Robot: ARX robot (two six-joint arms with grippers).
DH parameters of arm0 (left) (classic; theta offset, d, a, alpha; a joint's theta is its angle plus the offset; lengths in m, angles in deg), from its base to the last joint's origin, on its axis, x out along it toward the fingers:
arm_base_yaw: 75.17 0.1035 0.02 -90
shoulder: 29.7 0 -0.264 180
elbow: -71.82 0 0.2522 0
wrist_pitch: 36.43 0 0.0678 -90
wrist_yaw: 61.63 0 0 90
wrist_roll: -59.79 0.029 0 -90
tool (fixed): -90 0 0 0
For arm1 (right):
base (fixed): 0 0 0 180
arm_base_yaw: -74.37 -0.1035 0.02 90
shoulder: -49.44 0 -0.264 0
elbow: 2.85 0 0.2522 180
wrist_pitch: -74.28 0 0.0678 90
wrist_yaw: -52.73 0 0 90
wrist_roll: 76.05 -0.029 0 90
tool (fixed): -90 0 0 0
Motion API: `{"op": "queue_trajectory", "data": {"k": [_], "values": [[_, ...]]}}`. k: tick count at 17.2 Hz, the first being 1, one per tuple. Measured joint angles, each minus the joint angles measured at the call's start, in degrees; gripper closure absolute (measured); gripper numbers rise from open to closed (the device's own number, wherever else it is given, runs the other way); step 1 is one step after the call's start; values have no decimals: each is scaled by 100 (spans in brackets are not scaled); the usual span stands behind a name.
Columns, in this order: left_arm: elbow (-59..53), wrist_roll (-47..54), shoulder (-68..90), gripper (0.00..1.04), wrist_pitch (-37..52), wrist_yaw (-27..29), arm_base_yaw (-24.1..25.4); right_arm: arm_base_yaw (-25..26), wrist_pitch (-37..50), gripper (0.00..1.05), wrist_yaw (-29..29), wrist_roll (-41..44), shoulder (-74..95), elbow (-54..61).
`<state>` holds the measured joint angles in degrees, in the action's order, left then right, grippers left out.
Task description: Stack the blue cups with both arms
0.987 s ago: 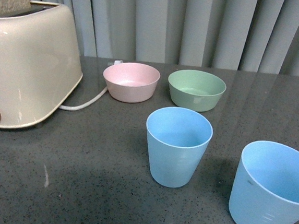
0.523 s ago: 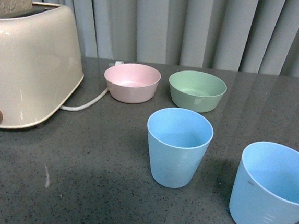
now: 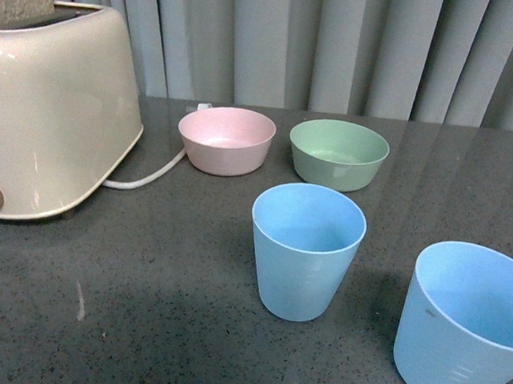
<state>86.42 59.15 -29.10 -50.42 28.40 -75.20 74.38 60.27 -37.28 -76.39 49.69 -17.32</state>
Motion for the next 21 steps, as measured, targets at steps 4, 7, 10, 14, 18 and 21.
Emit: {"op": "queue_trajectory", "data": {"k": [4, 7, 10, 14, 18, 21], "values": [[2, 4, 0, 5, 0, 0, 0, 645, 133, 7, -280, -673, 1141, -684], [2, 4, 0, 7, 2, -2, 2, 647, 721, 7, -1043, -713, 2535, -1882], [0, 7, 0, 7, 2, -4, 0, 74, 310, 7, -1322, -793, 4190, -2741], [0, 4, 0, 7, 2, 0, 0, -802, -149, 7, -1117, -778, 5525, -3178], [2, 4, 0, 7, 2, -2, 2, -1027, -273, 7, -911, -758, 6483, -3237], [0, 4, 0, 7, 2, 0, 0, -1051, -275, 7, -831, -756, 6846, -3285]]}}
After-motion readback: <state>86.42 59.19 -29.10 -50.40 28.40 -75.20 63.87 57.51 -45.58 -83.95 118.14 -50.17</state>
